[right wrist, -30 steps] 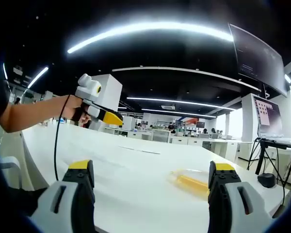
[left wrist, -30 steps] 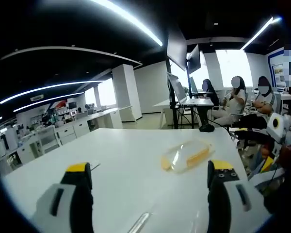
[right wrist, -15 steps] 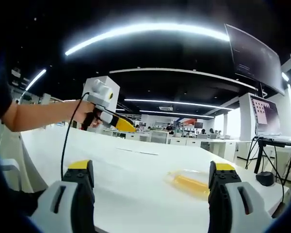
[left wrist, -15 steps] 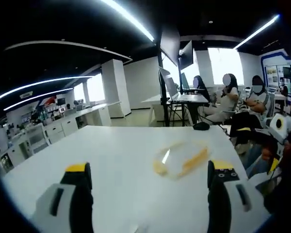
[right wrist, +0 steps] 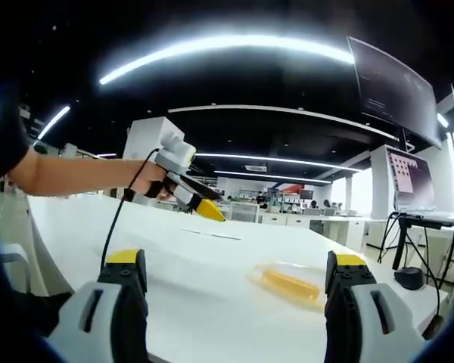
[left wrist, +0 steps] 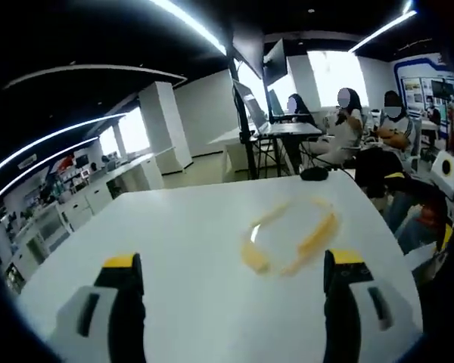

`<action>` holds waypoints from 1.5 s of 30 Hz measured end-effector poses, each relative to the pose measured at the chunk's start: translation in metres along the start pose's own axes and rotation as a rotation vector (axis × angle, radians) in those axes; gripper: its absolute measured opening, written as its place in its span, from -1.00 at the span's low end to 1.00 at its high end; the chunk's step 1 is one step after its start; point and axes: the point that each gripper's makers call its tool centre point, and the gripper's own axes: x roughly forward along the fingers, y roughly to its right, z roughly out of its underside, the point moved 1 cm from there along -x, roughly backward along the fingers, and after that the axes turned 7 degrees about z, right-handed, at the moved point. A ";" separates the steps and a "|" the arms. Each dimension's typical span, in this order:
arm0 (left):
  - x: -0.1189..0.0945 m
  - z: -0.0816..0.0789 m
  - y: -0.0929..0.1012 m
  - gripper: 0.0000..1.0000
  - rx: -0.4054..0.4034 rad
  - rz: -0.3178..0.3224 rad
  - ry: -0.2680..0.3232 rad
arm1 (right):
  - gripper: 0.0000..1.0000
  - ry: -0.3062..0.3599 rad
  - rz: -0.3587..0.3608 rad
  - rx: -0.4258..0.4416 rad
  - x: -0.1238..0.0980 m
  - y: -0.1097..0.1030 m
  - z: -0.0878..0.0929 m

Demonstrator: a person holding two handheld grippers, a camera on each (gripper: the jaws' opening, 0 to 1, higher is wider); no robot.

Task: Snap each plastic latch of the storage box into its locked position after aligning the lid with the box until every specified latch is closed and the lid sits flush.

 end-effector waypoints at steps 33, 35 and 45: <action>0.073 0.024 -0.013 0.63 0.391 0.339 -0.229 | 0.98 -0.011 -0.005 -0.003 -0.005 0.000 -0.004; 0.078 0.025 -0.011 0.64 0.408 0.356 -0.258 | 0.98 -0.011 -0.006 -0.001 -0.005 0.001 -0.003; 0.093 0.029 -0.004 0.42 0.432 0.423 -0.314 | 0.98 -0.003 -0.007 0.020 -0.006 0.006 -0.006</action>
